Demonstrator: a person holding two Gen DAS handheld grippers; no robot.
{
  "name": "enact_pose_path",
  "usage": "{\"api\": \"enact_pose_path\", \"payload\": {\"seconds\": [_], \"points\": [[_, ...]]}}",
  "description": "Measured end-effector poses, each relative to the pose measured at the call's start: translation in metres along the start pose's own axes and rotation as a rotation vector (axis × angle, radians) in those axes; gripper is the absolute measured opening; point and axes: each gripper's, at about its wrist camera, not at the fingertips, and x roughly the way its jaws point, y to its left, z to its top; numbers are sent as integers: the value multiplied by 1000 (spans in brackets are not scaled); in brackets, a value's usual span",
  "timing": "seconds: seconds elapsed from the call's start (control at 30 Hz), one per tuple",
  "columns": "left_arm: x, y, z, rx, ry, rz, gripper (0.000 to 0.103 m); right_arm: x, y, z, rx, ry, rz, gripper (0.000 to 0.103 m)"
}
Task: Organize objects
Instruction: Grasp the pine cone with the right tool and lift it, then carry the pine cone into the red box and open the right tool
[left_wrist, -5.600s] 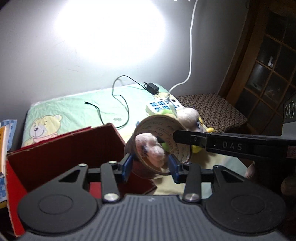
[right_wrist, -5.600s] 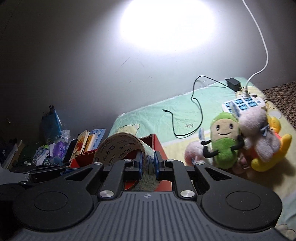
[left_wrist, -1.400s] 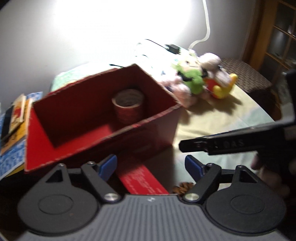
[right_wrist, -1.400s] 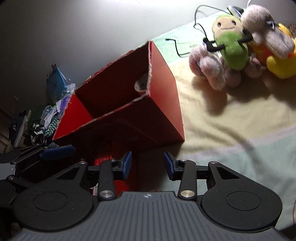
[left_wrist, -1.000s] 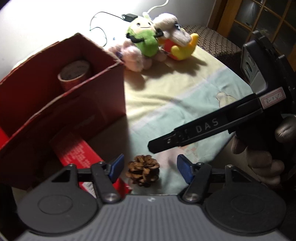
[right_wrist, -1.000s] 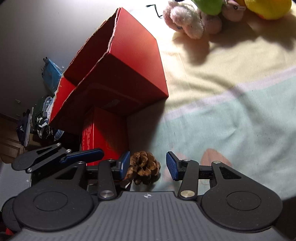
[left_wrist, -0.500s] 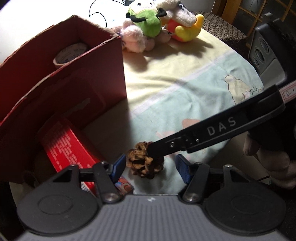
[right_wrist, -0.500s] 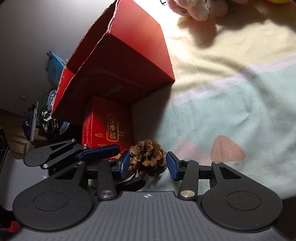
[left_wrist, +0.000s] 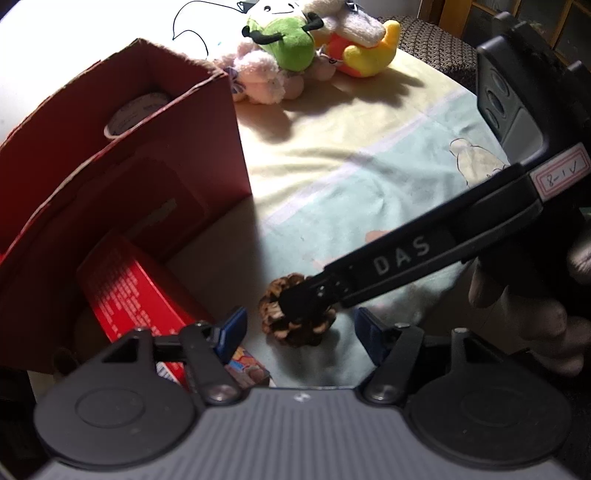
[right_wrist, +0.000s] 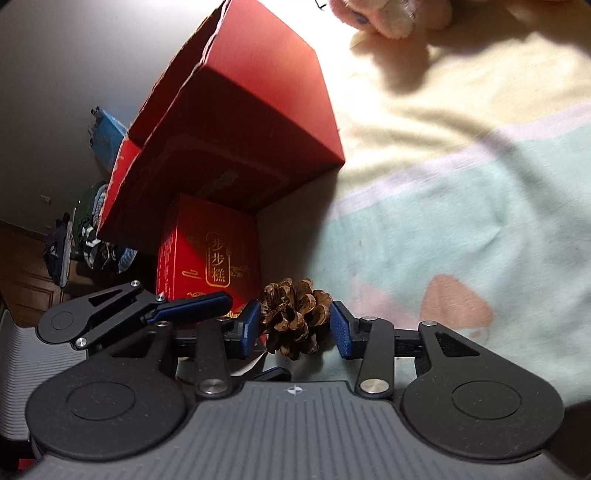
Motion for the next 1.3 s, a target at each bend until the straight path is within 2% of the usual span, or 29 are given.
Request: {"api": "enact_pose_path", "payload": {"seconds": [0.2, 0.47, 0.63, 0.77, 0.97, 1.07, 1.3], "points": [[1, -2, 13, -19, -22, -47, 59, -31, 2, 9, 5, -88, -8, 44], [-42, 11, 43, -30, -193, -63, 59, -87, 39, 46, -80, -264, 38, 44], [-66, 29, 64, -43, -300, -3, 60, -86, 83, 81, -207, -306, 41, 44], [-71, 52, 76, -77, -336, 67, 60, -74, 105, 103, -279, -311, 2, 44], [-60, 86, 80, -148, -315, 151, 60, -36, 137, 130, -434, -211, -114, 44], [-53, 102, 74, -199, -289, 174, 60, -6, 153, 138, -541, -118, -214, 44], [-45, 133, 60, -298, -250, 225, 60, 56, 176, 149, -717, 128, -366, 44]]}}
